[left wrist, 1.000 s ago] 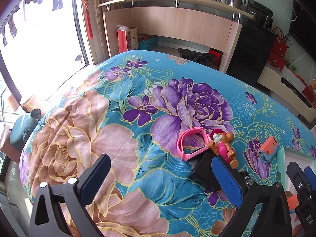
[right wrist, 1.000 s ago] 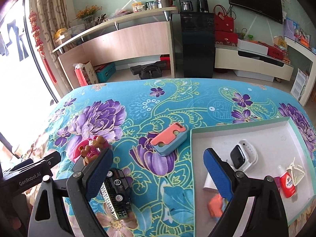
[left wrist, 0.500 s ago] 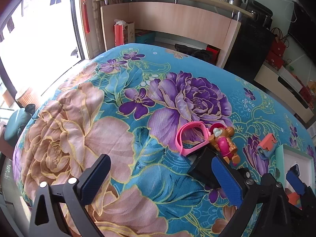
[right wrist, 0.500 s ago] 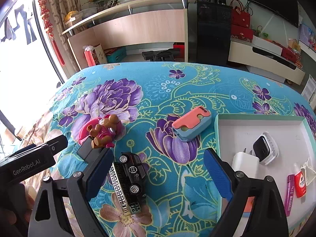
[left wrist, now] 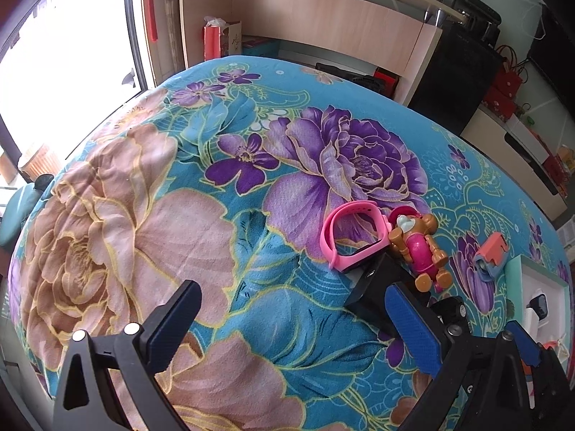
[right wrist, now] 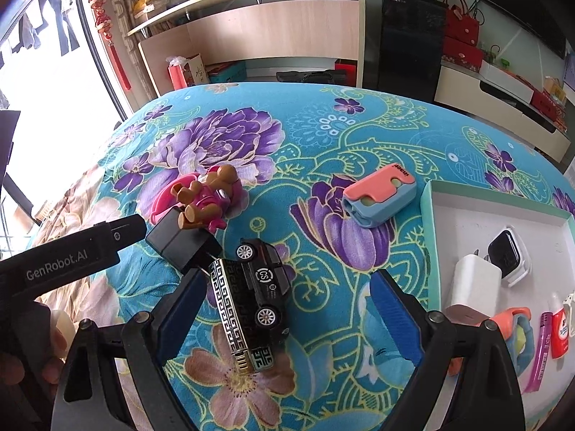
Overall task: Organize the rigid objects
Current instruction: 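Grasp the black square case with the left tool while the right tool grasps the black toy car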
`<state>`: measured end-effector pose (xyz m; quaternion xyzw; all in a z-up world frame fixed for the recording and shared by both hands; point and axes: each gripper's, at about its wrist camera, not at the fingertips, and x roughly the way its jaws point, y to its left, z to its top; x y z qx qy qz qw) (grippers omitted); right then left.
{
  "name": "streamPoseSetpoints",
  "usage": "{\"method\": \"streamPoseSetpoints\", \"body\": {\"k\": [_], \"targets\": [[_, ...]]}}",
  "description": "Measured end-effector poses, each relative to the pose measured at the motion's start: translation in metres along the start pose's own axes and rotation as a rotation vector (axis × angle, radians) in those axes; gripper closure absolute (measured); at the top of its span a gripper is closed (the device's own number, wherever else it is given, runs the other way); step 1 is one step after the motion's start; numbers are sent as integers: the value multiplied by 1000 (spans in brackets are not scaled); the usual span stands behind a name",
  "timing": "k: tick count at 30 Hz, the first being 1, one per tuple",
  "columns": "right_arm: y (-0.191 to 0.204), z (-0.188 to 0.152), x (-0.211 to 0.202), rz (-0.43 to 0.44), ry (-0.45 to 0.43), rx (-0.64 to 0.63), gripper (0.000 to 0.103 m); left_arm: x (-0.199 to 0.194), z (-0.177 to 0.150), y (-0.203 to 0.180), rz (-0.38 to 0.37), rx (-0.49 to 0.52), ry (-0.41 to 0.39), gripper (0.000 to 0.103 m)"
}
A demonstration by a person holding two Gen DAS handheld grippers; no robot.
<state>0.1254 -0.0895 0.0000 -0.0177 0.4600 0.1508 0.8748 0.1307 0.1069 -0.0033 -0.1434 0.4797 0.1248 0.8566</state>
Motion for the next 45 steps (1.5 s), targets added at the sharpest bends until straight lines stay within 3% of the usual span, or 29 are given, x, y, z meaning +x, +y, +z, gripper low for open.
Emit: {"method": "streamPoseSetpoints", "body": {"k": [7, 9, 14, 20, 35, 45], "targets": [[-6, -3, 11, 34, 29, 35, 17, 4, -1, -2, -4, 7, 13, 0], [-10, -3, 13, 40, 37, 54, 29, 4, -1, -4, -4, 12, 14, 0], [-15, -3, 15, 77, 43, 86, 31, 6, -2, -10, -7, 31, 22, 0], [-15, -3, 12, 92, 34, 79, 48, 6, -2, -12, -3, 41, 24, 0], [-16, -4, 24, 83, 61, 62, 50, 9, -4, -18, -8, 62, 32, 0], [-15, -3, 29, 63, 51, 49, 54, 13, -6, -35, -55, 108, 31, 0]]}}
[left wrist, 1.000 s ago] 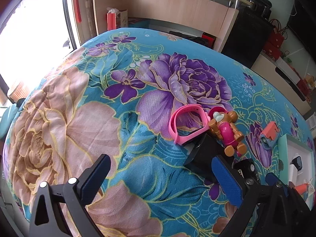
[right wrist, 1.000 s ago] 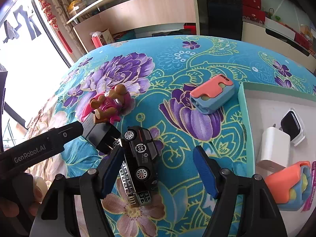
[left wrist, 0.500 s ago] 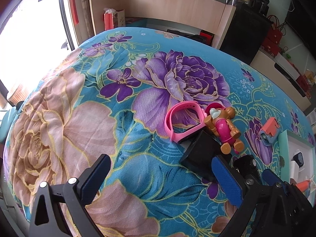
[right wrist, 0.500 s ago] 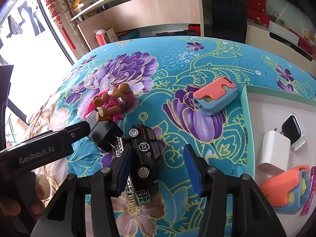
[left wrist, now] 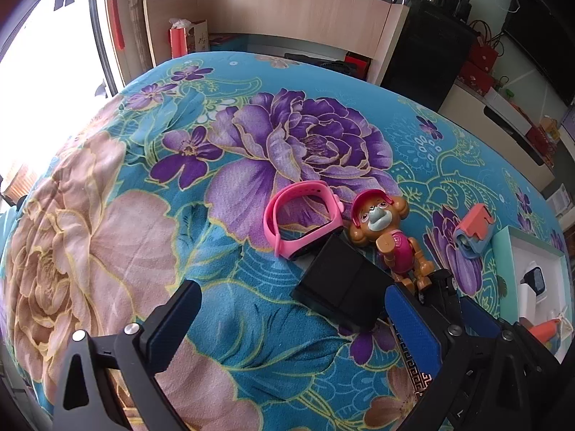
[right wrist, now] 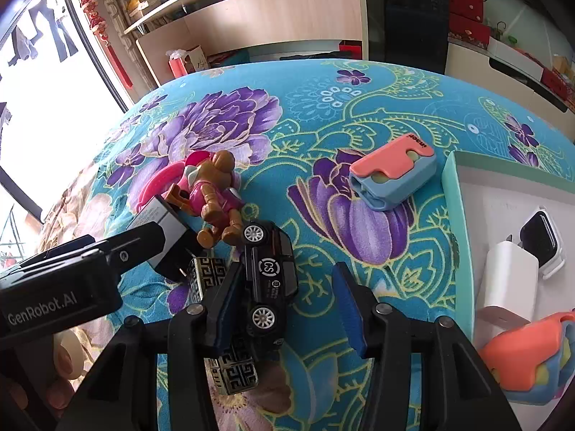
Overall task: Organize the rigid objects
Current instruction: 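Grasp the black square case with the left tool while the right tool grasps the black toy car, then carry the case and toy car into the tray and open both tools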
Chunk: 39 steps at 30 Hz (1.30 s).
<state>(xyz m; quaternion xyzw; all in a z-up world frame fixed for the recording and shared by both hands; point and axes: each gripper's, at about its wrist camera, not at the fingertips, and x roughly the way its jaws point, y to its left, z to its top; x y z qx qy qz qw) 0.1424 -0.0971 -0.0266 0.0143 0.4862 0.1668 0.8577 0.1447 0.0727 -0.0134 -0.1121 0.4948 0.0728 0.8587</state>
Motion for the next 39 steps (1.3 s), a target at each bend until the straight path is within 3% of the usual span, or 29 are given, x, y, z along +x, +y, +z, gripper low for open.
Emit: {"method": "streamPoseSetpoints", "body": {"k": [4, 9, 20, 25, 28, 30, 39], "targets": [[-6, 1, -1, -3, -2, 21, 62, 9, -1, -8, -3, 25, 19, 0], [-6, 1, -1, -9, -2, 21, 62, 18, -1, -11, -38, 15, 37, 0], [-9, 1, -1, -11, -1, 31, 63, 16, -3, -4, 22, 10, 12, 0], [-12, 2, -2, -17, -2, 41, 64, 14, -3, -1, 12, 6, 7, 21], [-11, 2, -2, -22, -1, 38, 64, 15, -3, -1, 11, 13, 12, 25], [-10, 2, -2, -27, -1, 33, 64, 15, -4, -3, 5, 21, 15, 36], [-12, 3, -4, -36, -1, 25, 71, 11, -6, -9, 30, 41, 3, 38]]}}
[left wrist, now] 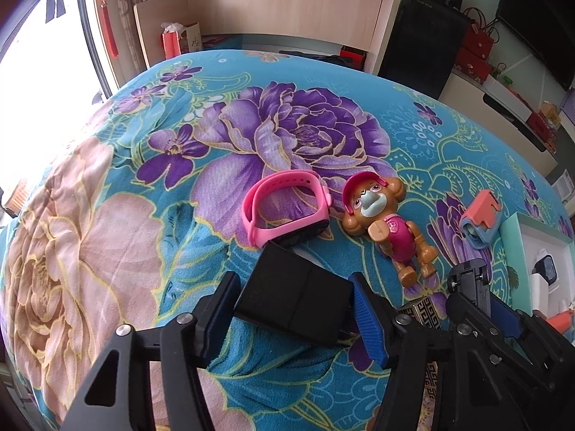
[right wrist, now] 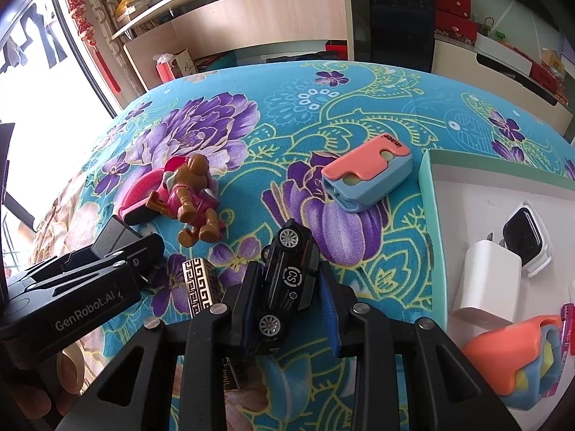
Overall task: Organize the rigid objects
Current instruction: 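Carry the case and toy car into the tray and open both tools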
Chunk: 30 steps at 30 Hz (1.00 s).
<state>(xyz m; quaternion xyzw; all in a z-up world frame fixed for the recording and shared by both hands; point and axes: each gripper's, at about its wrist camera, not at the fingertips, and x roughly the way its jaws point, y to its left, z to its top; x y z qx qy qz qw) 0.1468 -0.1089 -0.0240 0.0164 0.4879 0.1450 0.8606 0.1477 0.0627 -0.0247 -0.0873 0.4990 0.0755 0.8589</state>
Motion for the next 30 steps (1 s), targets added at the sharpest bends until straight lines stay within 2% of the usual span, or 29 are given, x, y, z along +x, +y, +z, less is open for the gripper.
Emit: {"method": "streamPoseSetpoints", "body": {"k": [5, 15, 23, 30], "targets": [[1, 0, -4, -1, -10, -5, 71, -7, 1, -1, 7, -5, -26, 38], [0, 8, -41, 16, -123, -4, 71, -45, 9, 4, -4, -30, -138, 38], [0, 9, -50, 19, -143, -4, 71, -64, 11, -1, -21, -25, -187, 38], [-10, 11, -87, 7, -237, 12, 71, -85, 14, -21, -57, 8, -234, 38]]}}
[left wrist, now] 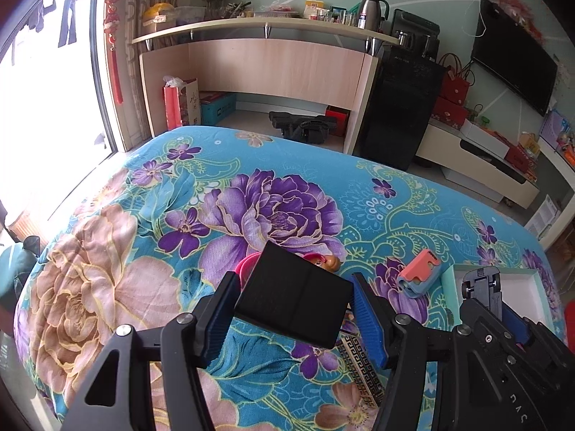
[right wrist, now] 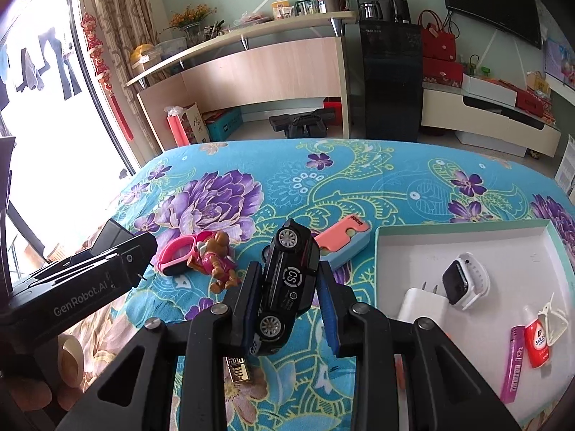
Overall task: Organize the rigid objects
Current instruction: 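Carry the case and toy car into the tray and open both tools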
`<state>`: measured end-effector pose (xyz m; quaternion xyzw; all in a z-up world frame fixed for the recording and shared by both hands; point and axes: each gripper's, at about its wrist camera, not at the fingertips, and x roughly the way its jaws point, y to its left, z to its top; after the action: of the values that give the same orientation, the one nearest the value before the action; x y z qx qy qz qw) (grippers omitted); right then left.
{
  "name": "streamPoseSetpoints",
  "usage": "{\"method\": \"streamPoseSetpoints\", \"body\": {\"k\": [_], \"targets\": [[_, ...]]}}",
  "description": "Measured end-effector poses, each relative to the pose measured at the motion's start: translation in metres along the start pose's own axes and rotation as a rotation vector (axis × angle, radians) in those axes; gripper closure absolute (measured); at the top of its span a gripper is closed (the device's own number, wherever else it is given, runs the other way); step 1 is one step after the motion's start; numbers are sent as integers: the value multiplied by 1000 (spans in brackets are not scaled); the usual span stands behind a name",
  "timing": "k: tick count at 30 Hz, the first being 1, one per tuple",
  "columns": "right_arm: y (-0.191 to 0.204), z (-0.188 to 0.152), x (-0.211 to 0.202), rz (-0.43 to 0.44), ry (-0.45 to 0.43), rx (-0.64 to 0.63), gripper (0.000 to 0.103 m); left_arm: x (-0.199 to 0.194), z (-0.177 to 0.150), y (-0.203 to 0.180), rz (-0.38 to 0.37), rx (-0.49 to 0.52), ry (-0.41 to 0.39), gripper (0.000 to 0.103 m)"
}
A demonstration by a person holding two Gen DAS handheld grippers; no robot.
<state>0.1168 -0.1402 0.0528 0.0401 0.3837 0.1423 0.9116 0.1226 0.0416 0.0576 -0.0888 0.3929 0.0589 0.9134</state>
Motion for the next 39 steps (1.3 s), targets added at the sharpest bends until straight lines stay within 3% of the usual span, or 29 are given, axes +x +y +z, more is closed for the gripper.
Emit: {"method": "streamPoseSetpoints", "body": {"k": [12, 22, 30, 39], "targets": [[-73, 8, -49, -145, -81, 115, 71, -14, 6, -81, -102, 127, 4, 38], [-150, -13, -47, -308, -1, 222, 71, -16, 4, -170, -178, 306, 16, 38], [-179, -22, -50, -345, 14, 280, 71, -8, -15, -223, -238, 389, 63, 38], [-198, -29, -52, -359, 21, 332, 71, 9, -31, -243, -245, 419, 114, 38]]}}
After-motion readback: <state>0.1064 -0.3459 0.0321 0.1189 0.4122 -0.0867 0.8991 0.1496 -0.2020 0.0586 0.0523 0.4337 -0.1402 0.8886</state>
